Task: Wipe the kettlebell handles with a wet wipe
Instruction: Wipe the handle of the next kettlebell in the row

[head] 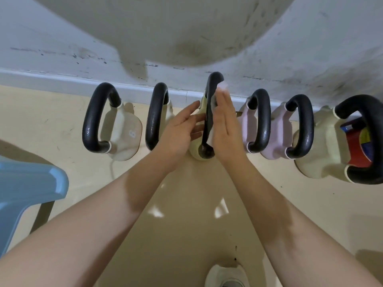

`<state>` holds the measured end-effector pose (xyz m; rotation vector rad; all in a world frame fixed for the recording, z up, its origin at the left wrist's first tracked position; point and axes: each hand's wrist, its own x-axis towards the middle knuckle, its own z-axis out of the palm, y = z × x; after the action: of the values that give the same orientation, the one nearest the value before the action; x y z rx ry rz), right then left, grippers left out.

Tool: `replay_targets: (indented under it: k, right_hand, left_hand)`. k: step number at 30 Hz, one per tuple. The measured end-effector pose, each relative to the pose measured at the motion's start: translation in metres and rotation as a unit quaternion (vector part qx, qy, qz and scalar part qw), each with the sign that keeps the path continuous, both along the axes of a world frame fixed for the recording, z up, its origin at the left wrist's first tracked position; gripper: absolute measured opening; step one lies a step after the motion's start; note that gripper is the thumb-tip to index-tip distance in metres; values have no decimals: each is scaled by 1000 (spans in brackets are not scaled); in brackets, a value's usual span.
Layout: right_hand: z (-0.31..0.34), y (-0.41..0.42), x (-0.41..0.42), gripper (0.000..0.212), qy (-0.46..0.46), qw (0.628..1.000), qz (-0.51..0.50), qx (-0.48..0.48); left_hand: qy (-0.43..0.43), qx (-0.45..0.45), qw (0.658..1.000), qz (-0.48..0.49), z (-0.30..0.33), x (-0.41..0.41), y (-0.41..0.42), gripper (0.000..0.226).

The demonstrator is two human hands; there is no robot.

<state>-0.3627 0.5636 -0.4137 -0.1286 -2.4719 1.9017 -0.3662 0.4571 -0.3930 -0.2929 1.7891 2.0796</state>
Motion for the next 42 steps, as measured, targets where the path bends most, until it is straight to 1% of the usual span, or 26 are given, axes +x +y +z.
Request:
replay_targets:
  k: [1,2,4,6,7,9,11,12,15,16,18,19,21,23,24,25,27,29,30,31,33,34,35,39,41,42]
  right_hand:
    - [2,0,-4,54,-21,999,-11,-42]
    - [2,0,-1,52,-26,999,-5,-45]
    - [-14,1,20,52,-3,1000,22,19]
    - [-28,6,36,53,-21,999,27,34]
    - [-29,9,33,54,-37,999,25,23]
    - [-25,11,13,58,-53,998,20,-12]
    - [-21,10,-6,59,-48,996,16,-68]
    - [-19,8,-9,58,-45,996,18,-75]
    - [-27,12,18,51,-24,998,56,35]
    - [-26,14,29,49,-26,997,50,47]
    - [-21,15,26,47,-43,998,31,-28]
    - [-15,13,15,48,-41,996,27,-76]
    - [-5,10,-20,56,-58,988,16,-140]
    - [3,7,-41,64,-81,982,-1,-171]
    - [4,5,-39,64,-83,982,-9,-169]
    - [2,5,-34,61,-75,984,-11,-159]
    - [-2,6,-20,55,-64,987,23,-144]
    - [1,7,-20,53,-74,982,45,-166]
    - [6,8,-25,52,-85,978,29,-186]
    - [13,9,-31,47,-110,972,0,-206]
    - [23,12,-42,24,-155,960,-61,-226]
    - [26,13,-46,14,-160,958,-73,-225]
    - [27,12,-46,11,-161,960,-76,-216]
    - [14,12,-44,32,-187,959,-106,-182]
    - [13,13,-51,43,-202,960,-91,-170]
    - [12,14,-55,44,-202,961,-76,-170]
  left_hand:
    - [-15,7,1000,-1,0,-2,-1,42]
    - [-23,6,1000,-5,0,-2,-1,43]
    - [-32,-19,999,-17,2,-6,3,48]
    - [-25,-56,997,-42,2,-12,8,53]
    - [-19,-66,996,-55,2,-15,10,53]
    - [-12,-52,997,-64,-1,-20,10,51]
    - [-4,-35,997,-69,-3,-21,8,51]
    - [4,-34,997,-71,-4,-21,7,51]
    - [42,-98,990,-90,-3,-19,5,50]
    - [55,-124,986,-102,-1,-20,5,50]
    - [64,-137,982,-111,1,-21,5,51]
    - [64,-128,984,-107,1,-21,5,51]
    - [63,-113,987,-95,-2,-21,6,51]
    - [61,-100,989,-86,-4,-21,6,51]
    - [64,-93,990,-84,-4,-21,5,50]
    - [67,-91,990,-87,-3,-21,4,49]
    - [66,-94,988,-98,-1,-21,3,46]
    - [51,-85,991,-92,-1,-22,3,48]
    - [43,-80,992,-85,-1,-22,3,50]
    - [41,-83,992,-82,0,-22,3,52]
    - [47,-100,991,-80,0,-21,4,53]
    - [49,-107,990,-80,1,-20,4,53]
    - [50,-114,989,-83,1,-19,5,53]
    - [49,-118,988,-91,-2,-18,4,53]
    - [48,-112,989,-89,-3,-19,4,53]
    - [48,-109,989,-87,-3,-19,4,54]
